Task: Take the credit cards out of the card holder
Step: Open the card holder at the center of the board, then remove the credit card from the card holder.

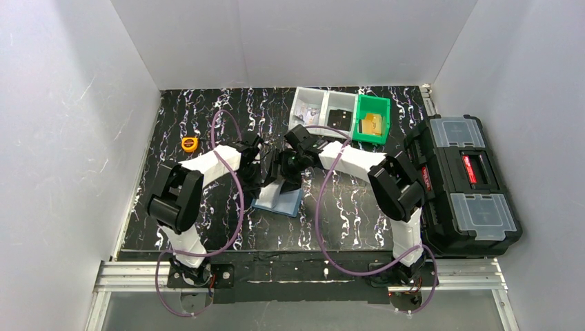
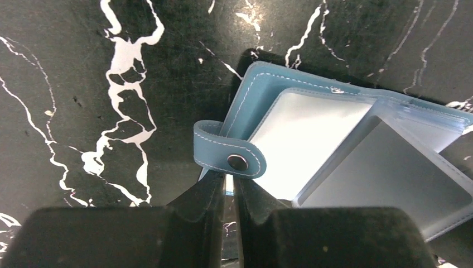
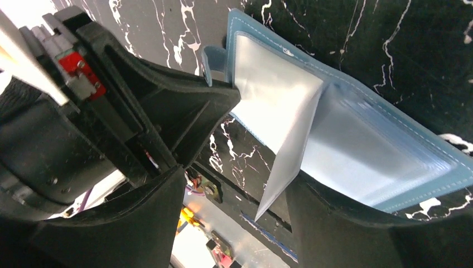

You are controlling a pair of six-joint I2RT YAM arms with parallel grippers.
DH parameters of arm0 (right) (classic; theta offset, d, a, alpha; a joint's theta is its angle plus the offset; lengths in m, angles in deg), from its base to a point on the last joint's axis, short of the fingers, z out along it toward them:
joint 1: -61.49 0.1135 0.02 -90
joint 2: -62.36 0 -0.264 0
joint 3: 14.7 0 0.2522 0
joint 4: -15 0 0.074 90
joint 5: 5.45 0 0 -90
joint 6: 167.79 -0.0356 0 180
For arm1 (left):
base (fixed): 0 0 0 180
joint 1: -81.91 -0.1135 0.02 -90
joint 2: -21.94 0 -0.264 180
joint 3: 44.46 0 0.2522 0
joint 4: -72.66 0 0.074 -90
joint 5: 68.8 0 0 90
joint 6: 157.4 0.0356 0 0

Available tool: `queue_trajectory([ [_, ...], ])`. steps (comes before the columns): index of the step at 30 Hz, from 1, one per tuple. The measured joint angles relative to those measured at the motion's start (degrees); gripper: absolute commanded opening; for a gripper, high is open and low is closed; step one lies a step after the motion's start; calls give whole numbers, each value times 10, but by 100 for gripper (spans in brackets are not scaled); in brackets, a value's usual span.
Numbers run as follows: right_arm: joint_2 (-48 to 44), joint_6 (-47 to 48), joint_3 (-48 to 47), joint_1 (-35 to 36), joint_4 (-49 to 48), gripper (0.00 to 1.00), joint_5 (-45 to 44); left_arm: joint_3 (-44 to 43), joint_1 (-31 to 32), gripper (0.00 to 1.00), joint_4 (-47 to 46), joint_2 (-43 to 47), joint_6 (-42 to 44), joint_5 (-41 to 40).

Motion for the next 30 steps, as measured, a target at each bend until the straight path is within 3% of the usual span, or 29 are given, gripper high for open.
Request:
queue_trajectory([
  [7,20,5,-18,0,6,76,2,14,-2,1,-19,3,-4,35],
  [15,9,17,-12,-1,9,77,-3,85,-2,0,-73,46,-29,106],
  [22,-7,23,20,0,8,76,-4,127,0,17,-59,106,-53,106],
  [30,-26,31,59,0,6,61,-13,97,0,17,-17,176,-53,78],
])
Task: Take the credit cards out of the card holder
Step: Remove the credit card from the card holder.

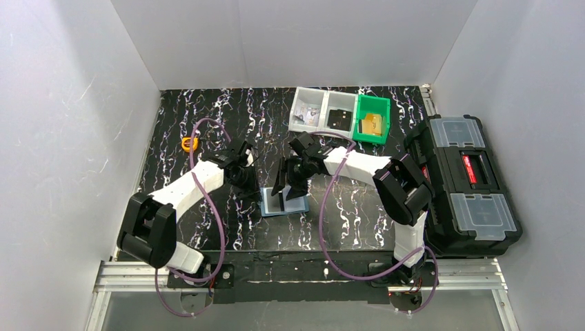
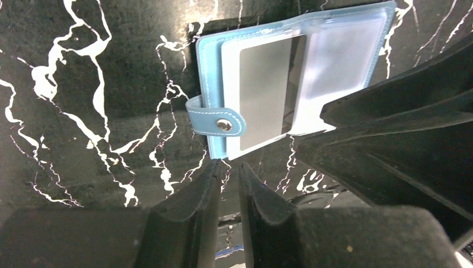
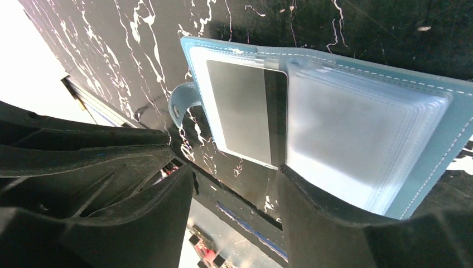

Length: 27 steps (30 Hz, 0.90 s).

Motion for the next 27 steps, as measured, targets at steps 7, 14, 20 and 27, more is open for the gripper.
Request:
queue_trajectory([
  [7,-8,-2,17,0,-14,44,0,-47,6,11,-7,-47,5,12],
  [14,-8,-3,19,-1,-23,42,2,-59,8,6,-24,-127,18,10],
  [20,-6,-3,23,-4,-33,41,3,-57,8,2,-27,-150,21,-5],
  [27,14,-3,41,-7,-40,41,4,-52,9,0,-33,-151,17,-5],
])
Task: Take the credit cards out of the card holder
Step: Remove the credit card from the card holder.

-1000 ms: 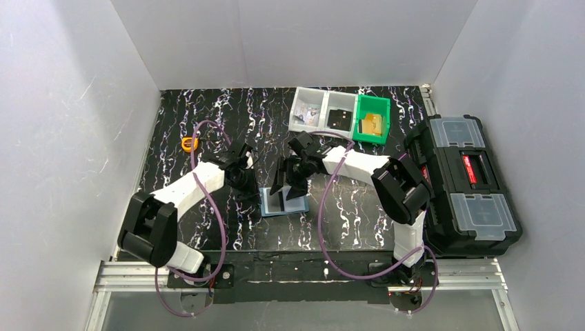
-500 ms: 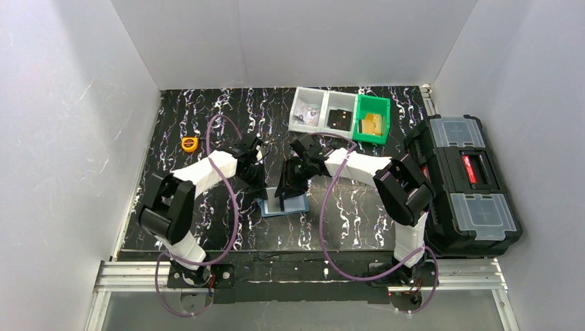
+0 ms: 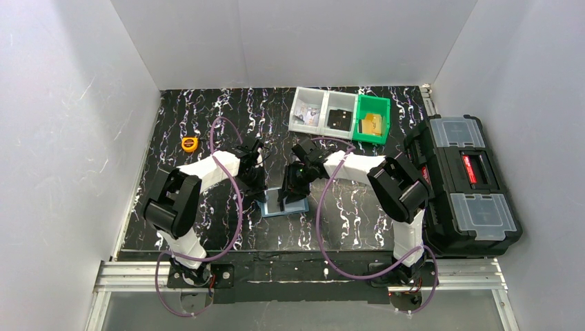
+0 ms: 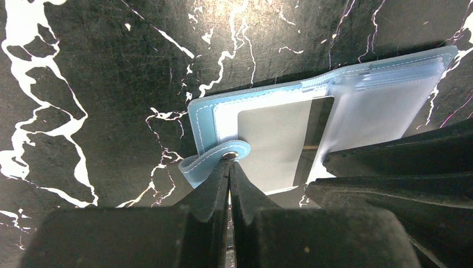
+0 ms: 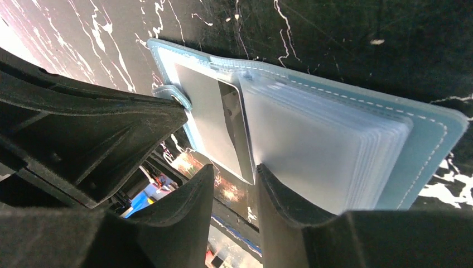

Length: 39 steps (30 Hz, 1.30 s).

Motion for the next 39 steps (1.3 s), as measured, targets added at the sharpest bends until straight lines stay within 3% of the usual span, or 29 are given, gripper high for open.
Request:
queue_trajectory([
  [25,23,-16,23,-4,-59,39,37,-2,-3,0,-1,-10,-17,9],
  [39,30,-19,26,-8,-66,25,47,1,-7,0,-5,-13,-18,30],
])
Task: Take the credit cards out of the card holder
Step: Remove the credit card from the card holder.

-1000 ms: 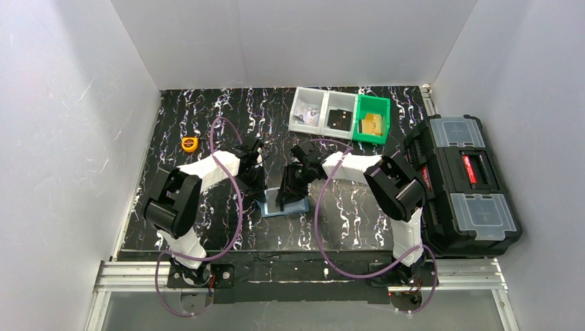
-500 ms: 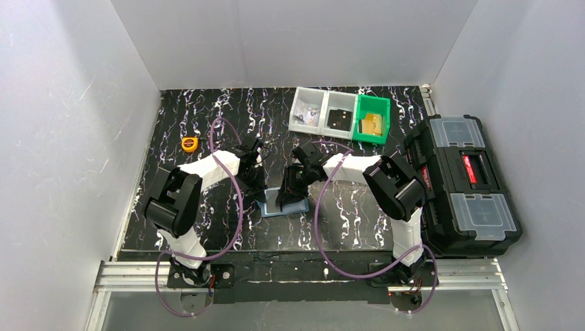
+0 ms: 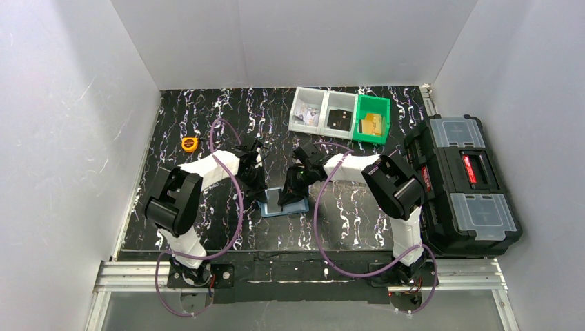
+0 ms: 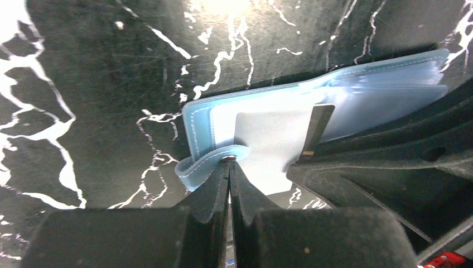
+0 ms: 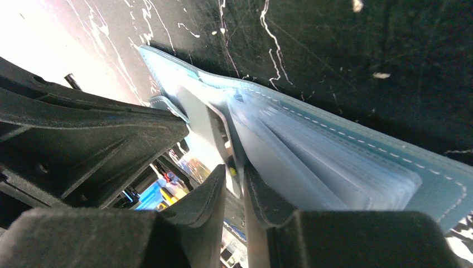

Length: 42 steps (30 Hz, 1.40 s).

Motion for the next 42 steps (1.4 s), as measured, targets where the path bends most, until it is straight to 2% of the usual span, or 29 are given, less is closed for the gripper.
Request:
queue_trajectory([
  [7,-6,-12,25,-7,-38,20,16,4,0,0,-6,-7,-7,28],
  [16,-12,-11,37,-11,-47,1,19,8,0,0,-14,-7,-10,39],
  [41,-65,5,95,-37,-68,1,-2,4,8,0,-12,-12,-10,37],
  [42,-65,5,95,-37,-68,4,-2,4,8,0,-12,-12,-10,37],
])
